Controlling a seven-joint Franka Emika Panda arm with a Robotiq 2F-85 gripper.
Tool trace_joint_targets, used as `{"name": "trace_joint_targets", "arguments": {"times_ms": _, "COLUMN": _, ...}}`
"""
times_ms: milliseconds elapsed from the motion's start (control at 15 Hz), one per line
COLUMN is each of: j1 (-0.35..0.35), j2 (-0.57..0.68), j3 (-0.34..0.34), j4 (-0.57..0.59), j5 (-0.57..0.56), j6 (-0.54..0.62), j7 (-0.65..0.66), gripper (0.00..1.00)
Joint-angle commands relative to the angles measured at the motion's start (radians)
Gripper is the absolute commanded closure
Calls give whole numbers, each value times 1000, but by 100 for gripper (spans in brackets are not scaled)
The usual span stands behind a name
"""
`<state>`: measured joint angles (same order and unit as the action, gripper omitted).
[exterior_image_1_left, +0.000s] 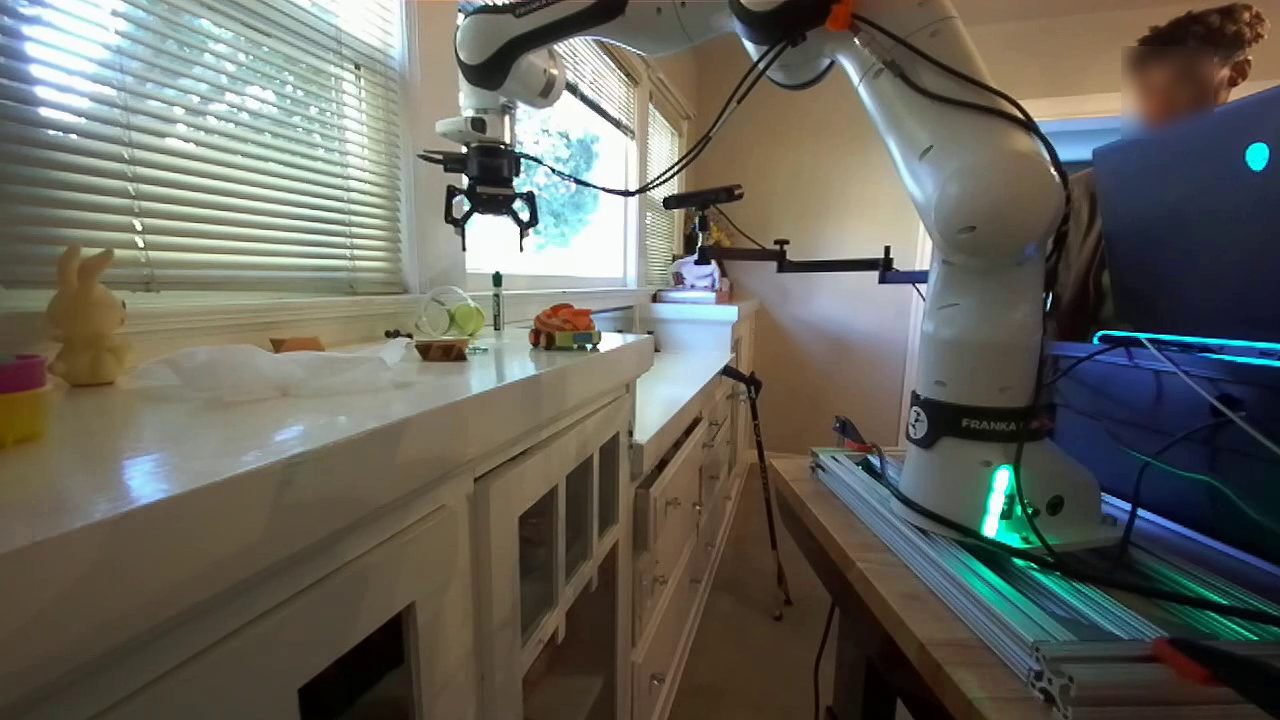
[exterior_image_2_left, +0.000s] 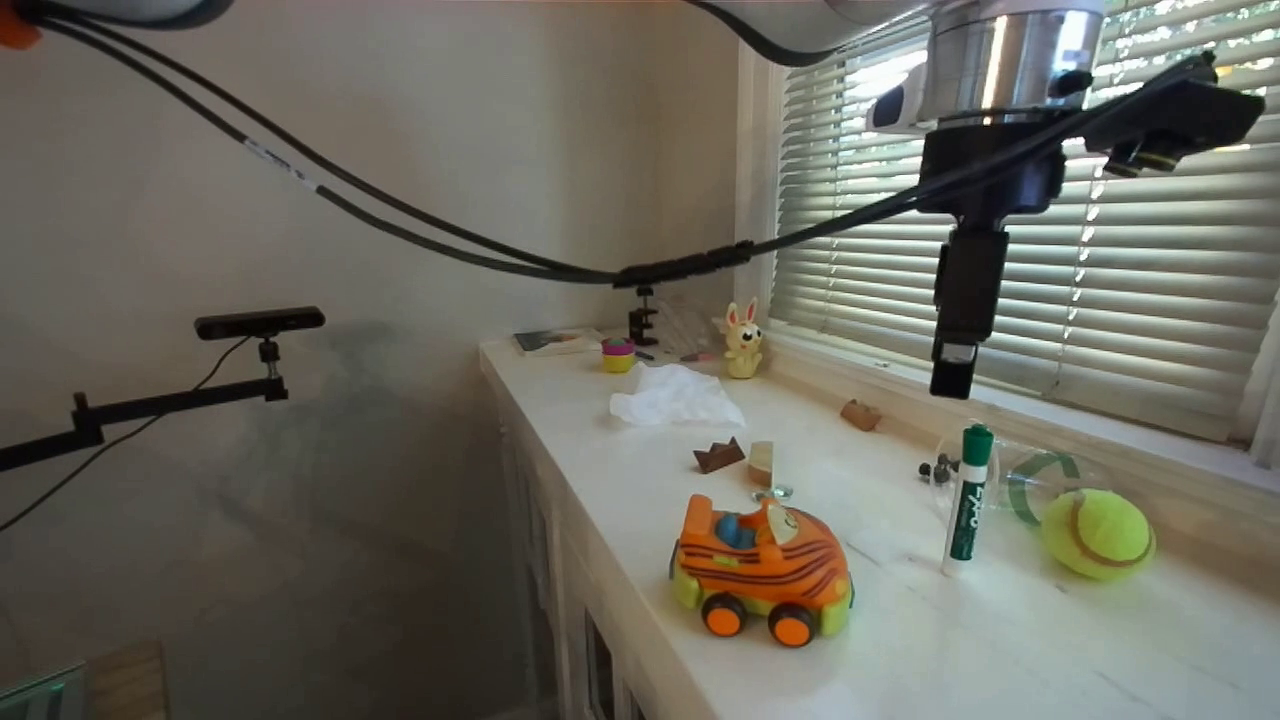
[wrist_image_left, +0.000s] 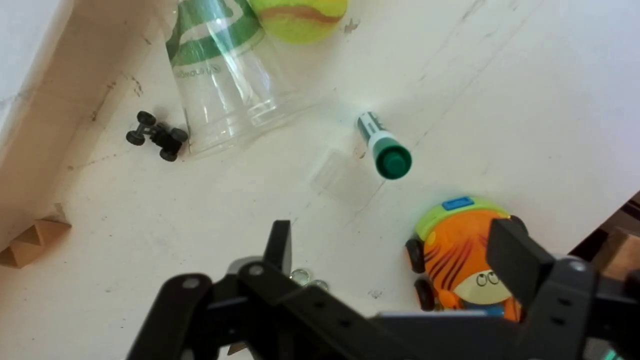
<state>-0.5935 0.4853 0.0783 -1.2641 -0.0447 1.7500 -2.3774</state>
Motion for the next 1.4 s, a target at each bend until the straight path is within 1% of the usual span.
{"name": "trace_joint_targets", "arguments": {"times_ms": 0, "j1": 56, "j2": 24, "j3": -87, "j4": 72, "j5": 22, "j6": -49, "j7": -112, "gripper": 0}}
{"name": "trace_joint_targets", "arguments": {"times_ms": 133, "j1": 78, "j2": 38, "j3": -121, "j4": 89, "j5": 8, "j6": -43, "j7": -153, "gripper": 0}}
{"name": "trace_joint_targets", "arguments": {"times_ms": 200, "j1": 86, "j2": 48, "j3": -134, "j4": 96, "j5": 0, "j6": -20, "j7": -187, "gripper": 0}}
{"name": "trace_joint_targets", "arguments": {"times_ms": 267, "j1": 57, "j2": 52, "j3": -95, "j4": 92, "j5": -22, "j6": 1, "j7": -200, "gripper": 0}}
{"name": "trace_joint_targets", "arguments": {"times_ms": 400, "j1": 56, "j2": 70, "j3": -97, "j4": 99, "j5": -21, "j6": 42, "j7": -245, "gripper": 0}}
{"name": "trace_joint_targets", "arguments": {"times_ms": 533, "j1": 51, "j2": 90, "j3": -99, "j4": 95, "j5": -17, "j6": 111, "j7": -279, "gripper": 0}}
{"name": "trace_joint_targets", "arguments": {"times_ms": 933, "j1": 40, "j2": 131, "j3": -98, "j4": 102, "j5": -7, "j6": 268, "j7": -324, "gripper": 0}}
{"name": "trace_joint_targets", "arguments": {"times_ms": 1333, "j1": 35, "j2": 165, "j3": -85, "j4": 105, "j5": 10, "j6": 316, "j7": -362, "gripper": 0}}
